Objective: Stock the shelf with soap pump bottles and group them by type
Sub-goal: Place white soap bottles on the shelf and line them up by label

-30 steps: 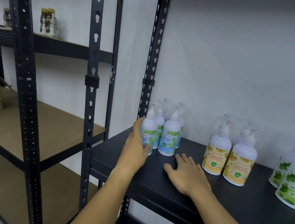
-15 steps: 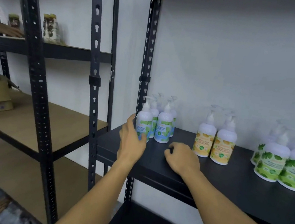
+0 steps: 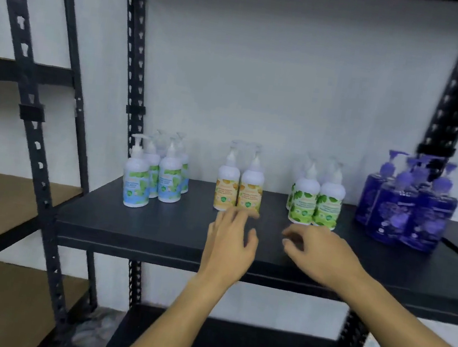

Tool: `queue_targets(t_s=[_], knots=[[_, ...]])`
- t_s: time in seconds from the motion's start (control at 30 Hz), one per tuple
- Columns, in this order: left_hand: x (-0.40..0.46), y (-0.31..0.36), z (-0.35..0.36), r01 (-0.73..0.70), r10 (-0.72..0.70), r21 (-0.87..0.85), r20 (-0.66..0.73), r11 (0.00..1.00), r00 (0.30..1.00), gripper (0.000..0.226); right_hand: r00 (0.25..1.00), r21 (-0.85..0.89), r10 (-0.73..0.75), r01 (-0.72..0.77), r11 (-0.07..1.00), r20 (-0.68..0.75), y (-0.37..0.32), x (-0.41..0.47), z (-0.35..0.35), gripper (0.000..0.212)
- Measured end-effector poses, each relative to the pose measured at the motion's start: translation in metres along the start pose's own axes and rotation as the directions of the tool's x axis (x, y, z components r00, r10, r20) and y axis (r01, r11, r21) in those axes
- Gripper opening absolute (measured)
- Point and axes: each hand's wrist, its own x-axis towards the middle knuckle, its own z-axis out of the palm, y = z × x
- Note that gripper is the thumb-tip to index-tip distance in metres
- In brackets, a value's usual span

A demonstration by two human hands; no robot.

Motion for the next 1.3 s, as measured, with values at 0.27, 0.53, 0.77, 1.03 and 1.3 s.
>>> queue_targets(t_s=[0.27, 0.53, 0.77, 1.03, 1.3], knots=[[-0.027, 0.110, 0.096, -0.237, 0.263, -0.148, 0.187, 0.960, 0.947, 0.023, 0.949, -0.094, 0.278, -0.294, 0.951, -0.151, 0.121, -0.118, -0.039, 0.024], [-0.086, 0.166, 0.175, -0.412, 0.443, -0.165, 0.275, 0.896, 0.853, 0.022, 0.848, -0.098, 0.524, -0.530, 0.842, -0.080, 0.211, -0.250, -0.009, 0.024], [-0.179, 0.185, 0.254, -0.474, 0.534, -0.275, 0.599, 0.837, 0.596, 0.026, 0.675, -0.198, 0.725, -0.699, 0.687, 0.132, 0.253, -0.360, 0.061, 0.030], [-0.256, 0.173, 0.333, -0.507, 0.370, -0.237, 0.912, 0.829, 0.179, 0.034, 0.441, -0.293, 0.816, -0.779, 0.555, 0.374, 0.273, -0.446, 0.131, 0.036], [-0.330, 0.165, 0.368, -0.556, 0.095, -0.237, 0.957, 0.797, -0.272, 0.040, 0.338, -0.261, 0.781, -0.810, 0.526, 0.525, 0.274, -0.462, 0.203, 0.037]])
